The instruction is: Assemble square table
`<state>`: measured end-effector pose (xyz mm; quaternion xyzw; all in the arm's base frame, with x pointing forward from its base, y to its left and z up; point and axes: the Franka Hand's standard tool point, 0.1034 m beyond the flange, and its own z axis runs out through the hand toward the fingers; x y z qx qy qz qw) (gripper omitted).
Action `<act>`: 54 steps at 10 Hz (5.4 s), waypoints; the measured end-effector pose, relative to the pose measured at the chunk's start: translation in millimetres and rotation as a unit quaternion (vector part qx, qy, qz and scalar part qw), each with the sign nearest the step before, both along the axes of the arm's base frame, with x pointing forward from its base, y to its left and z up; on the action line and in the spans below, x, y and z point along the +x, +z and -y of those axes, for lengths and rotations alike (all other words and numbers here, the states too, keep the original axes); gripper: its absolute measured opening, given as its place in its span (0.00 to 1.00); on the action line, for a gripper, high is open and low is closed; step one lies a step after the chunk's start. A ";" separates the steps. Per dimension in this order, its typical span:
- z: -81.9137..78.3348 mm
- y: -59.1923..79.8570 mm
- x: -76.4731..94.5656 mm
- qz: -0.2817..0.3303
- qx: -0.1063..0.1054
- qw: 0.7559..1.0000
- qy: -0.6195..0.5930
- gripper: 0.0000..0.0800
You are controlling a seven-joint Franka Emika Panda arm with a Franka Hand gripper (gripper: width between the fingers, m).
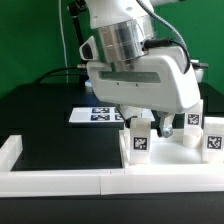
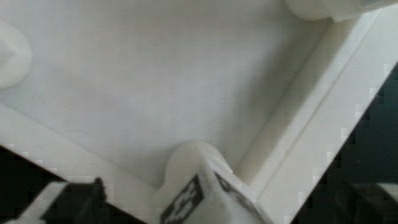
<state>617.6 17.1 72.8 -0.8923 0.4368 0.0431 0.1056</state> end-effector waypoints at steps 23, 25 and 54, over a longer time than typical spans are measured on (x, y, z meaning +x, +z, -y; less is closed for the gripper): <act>17.8 -4.7 1.5 -0.005 0.037 0.923 -0.383 0.48; 8.5 -2.4 -0.2 0.008 -0.001 0.983 -0.183 0.79; 11.9 -10.0 4.7 -0.069 0.055 0.837 -0.540 0.37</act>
Offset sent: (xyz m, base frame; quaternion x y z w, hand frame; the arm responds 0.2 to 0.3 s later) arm 0.0261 -0.0298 0.0063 -0.1273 0.0937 -0.5298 0.8333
